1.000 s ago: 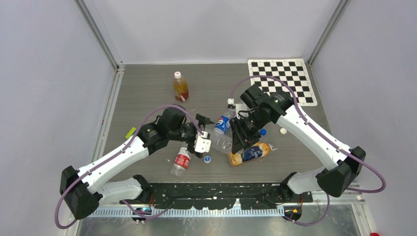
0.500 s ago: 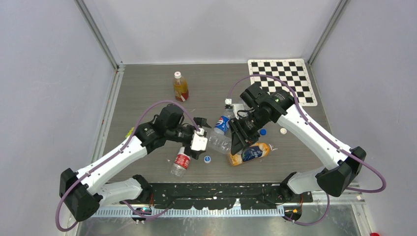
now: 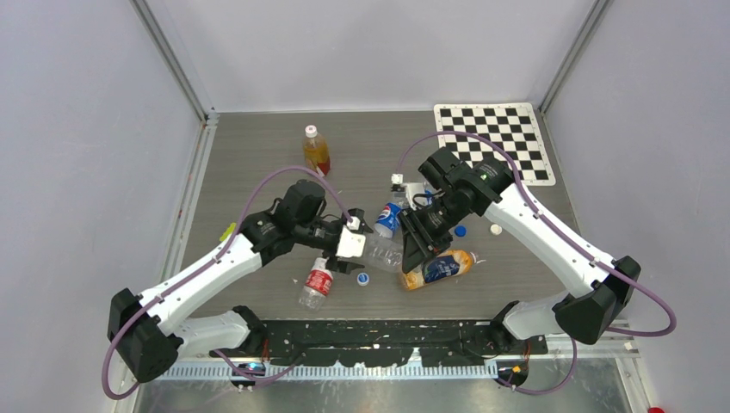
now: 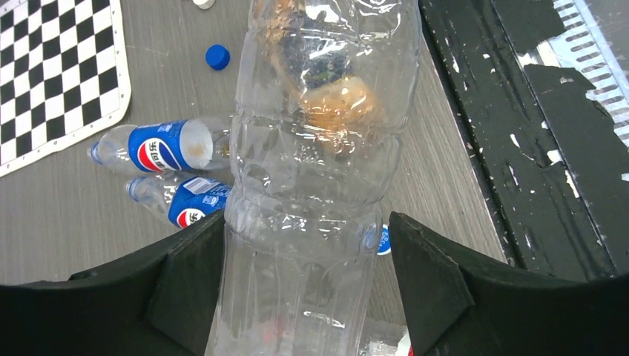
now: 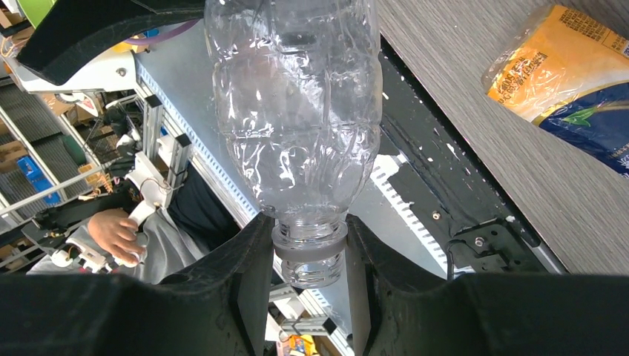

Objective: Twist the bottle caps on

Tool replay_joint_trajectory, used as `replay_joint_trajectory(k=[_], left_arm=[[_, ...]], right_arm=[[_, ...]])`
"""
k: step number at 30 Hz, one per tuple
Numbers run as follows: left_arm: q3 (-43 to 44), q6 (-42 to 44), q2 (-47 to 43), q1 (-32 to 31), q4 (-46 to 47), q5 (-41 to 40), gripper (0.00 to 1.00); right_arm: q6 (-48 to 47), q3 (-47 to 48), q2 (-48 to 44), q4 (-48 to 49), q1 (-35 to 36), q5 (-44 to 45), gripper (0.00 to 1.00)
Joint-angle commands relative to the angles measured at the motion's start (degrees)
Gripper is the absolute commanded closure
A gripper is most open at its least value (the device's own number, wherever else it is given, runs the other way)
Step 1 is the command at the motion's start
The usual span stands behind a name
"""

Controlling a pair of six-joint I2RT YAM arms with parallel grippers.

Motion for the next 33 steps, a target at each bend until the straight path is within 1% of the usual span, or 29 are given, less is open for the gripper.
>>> replay_joint_trajectory(k=[1, 4, 5, 6, 7, 8, 9, 10, 11, 12, 13, 16, 17, 20, 23, 24, 25, 26, 27, 29, 33], left_arm=[[2.11, -3.29, -0.16, 0.18, -0.14, 2.65, 0.26], [2.07, -4.10, -0.52, 0.18, -0.70, 2.33, 0.38], [1.97, -4.63, -0.69, 0.18, -0.68, 1.88, 0.41], [1.88, -5.22, -1.03, 0.18, -0.58, 1.44, 0.45], [1.74, -6.09, -1.30, 0.18, -0.33, 0.56, 0.48], [1.41, -7.68, -1.61, 0.26, 0.18, -0.76, 0.49], [1.07, -9.12, -1.89, 0.29, 0.60, -1.70, 0.50], [0.67, -10.44, -2.28, 0.39, 1.01, -2.84, 0.51], [0.08, -11.92, -2.72, 0.50, 1.43, -3.92, 0.52], [-0.50, -13.47, -3.17, 0.61, 1.91, -5.15, 0.52], [-1.25, -15.17, -3.71, 0.70, 2.40, -6.58, 0.54], [-3.36, -18.84, -5.61, 0.79, 2.57, -9.94, 0.56], [-4.16, -20.17, -6.31, 0.80, 2.65, -11.05, 0.58], [-6.48, -25.37, -8.70, 0.80, 2.84, -15.13, 0.64], [-8.39, -33.31, -11.89, 0.80, 3.29, -20.83, 0.64], [-8.89, -36.49, -12.84, 0.80, 3.27, -22.88, 0.64], [-9.26, -39.13, -13.68, 0.80, 2.86, -24.47, 0.64], [-9.61, -42.42, -14.58, 0.75, 2.56, -26.35, 0.64], [-10.09, -44.55, -15.28, 0.79, 2.22, -27.45, 0.63], [-10.76, -47.90, -16.66, 0.80, 1.39, -30.06, 0.62], [-10.62, -54.10, -18.77, 0.80, -0.94, -38.45, 0.66]], right_arm=[[-0.50, 0.57, -0.29, 2.05, 0.46, -1.63, 0.99], [-0.47, 0.55, -0.26, 2.51, 0.49, -1.32, 0.98], [-0.46, 0.61, -0.22, 2.76, 0.49, -1.12, 0.90], [-0.46, 0.66, -0.13, 2.78, 0.49, -0.56, 0.85], [-0.53, 0.74, 0.00, 2.83, 0.49, 0.30, 0.74], [-0.54, 0.96, 0.04, 2.87, 0.49, 0.83, 0.68], [-0.50, 1.19, 0.13, 2.87, 0.49, 2.23, 0.59], [-0.39, 1.67, 0.15, 2.92, 0.44, 3.11, 0.56], [0.04, 1.98, 0.05, 2.99, 0.47, 5.42, 0.50], [0.36, 2.66, -0.03, 3.30, 0.39, 6.68, 0.48], [1.24, 3.00, -0.26, 3.53, 0.40, 9.92, 0.43], [4.44, 4.24, -1.16, 5.97, 0.17, 17.18, 0.33], [5.24, 4.37, -1.97, 6.89, 0.12, 20.76, 0.31], [9.70, 4.01, -4.29, 12.86, 0.12, 25.23, 0.25], [14.16, 0.56, -9.30, 20.38, 0.13, 30.90, 0.22], [15.35, -2.07, -10.59, 24.55, 0.14, 33.04, 0.18], [15.79, -3.36, -12.83, 26.32, 0.14, 34.20, 0.13], [16.70, -6.08, -14.86, 29.42, 0.14, 37.01, 0.04], [16.95, -7.39, -15.79, 30.87, 0.14, 38.04, 0.02], [17.67, -10.67, -17.32, 35.15, 0.14, 39.17, 0.01], [20.05, -13.28, -15.72, 36.49, 0.36, 38.15, 0.01]])
